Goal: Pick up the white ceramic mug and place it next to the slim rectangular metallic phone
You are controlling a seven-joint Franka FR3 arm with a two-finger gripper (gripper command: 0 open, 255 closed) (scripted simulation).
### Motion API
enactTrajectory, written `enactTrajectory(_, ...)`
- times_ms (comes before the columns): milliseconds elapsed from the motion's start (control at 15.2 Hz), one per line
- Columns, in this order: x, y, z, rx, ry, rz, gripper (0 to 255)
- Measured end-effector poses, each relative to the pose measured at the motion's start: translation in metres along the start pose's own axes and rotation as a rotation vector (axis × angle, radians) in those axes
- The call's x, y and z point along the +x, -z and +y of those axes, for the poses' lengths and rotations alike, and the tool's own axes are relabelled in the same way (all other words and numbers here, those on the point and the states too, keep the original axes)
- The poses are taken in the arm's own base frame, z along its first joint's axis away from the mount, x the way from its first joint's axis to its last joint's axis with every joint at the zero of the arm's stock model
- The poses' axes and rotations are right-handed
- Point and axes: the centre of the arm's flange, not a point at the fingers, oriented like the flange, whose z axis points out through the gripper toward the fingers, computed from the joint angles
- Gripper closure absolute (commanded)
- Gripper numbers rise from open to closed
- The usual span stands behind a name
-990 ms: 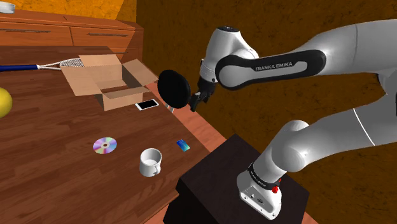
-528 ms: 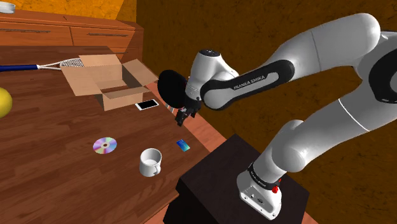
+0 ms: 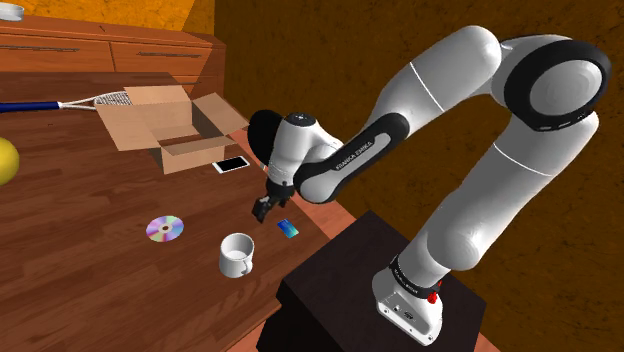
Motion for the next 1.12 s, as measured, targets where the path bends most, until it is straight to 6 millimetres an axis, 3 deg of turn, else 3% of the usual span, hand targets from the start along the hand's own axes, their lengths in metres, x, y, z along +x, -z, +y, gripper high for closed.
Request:
enactTrajectory(462,0.016,-0.079,-0.041,0.035,-0.014,-0.005,0)
enactTrajectory(924,0.018,-0.121,-0.052,0.040,-0.016,-0.006,0)
enactTrajectory(1122,0.017,-0.128,-0.052,0.039,-0.016,-0.006,0)
